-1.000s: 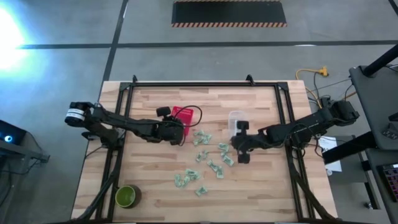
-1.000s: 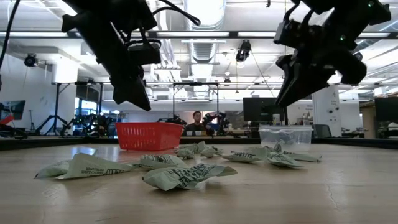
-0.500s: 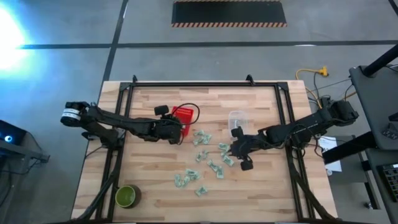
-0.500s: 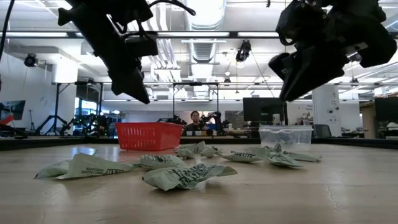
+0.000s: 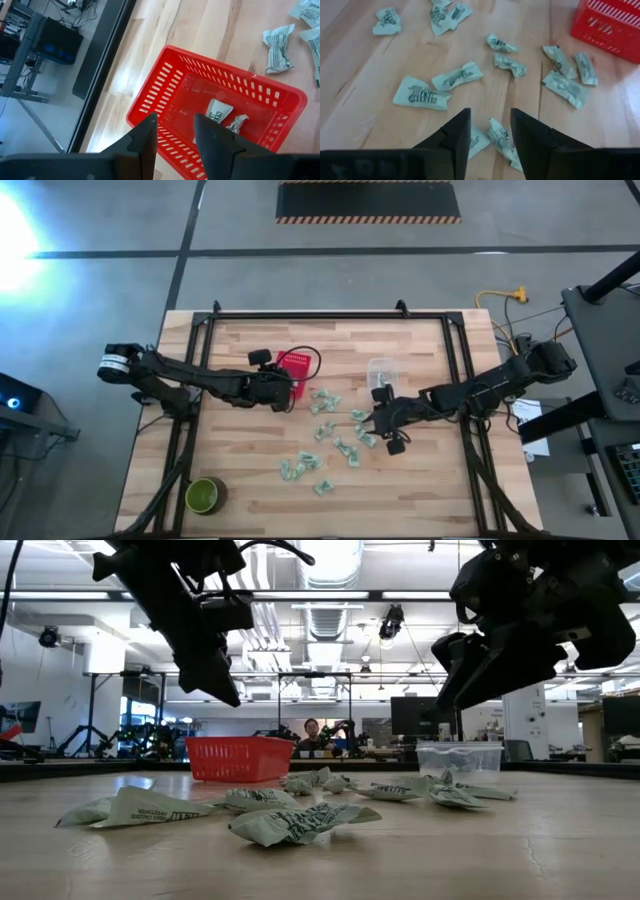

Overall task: Pick and place items into bin
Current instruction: Put the stevia packet into the transparent bin

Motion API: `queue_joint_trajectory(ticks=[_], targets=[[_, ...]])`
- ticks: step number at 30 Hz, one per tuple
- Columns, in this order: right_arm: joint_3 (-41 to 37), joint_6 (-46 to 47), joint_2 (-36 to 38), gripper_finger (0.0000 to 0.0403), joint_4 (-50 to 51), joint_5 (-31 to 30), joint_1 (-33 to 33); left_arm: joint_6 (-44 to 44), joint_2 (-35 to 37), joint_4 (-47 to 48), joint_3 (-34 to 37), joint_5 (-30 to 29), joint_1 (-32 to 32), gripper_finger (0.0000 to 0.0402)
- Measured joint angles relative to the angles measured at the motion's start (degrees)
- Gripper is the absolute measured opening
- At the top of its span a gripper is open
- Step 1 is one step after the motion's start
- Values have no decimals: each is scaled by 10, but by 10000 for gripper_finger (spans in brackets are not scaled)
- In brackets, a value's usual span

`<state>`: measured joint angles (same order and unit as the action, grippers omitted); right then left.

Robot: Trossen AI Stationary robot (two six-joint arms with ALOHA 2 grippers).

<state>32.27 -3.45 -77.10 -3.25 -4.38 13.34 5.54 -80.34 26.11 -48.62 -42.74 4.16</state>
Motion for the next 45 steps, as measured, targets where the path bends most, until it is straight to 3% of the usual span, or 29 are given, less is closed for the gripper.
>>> queue_joint_trajectory(ticks=[7, 20, 34, 45], targets=[[-17, 2, -15, 143, -35, -2, 0, 0, 0, -1, 0, 0, 0, 112], [21, 3, -154, 144, -35, -3, -23, 2, 0, -1, -1, 4, 1, 112], [22, -5, -103, 143, -15, -2, -29, 2, 0, -2, -1, 4, 1, 112], [31, 4, -177, 129, -50, 29, -29, 2, 0, -4, -1, 5, 1, 112]])
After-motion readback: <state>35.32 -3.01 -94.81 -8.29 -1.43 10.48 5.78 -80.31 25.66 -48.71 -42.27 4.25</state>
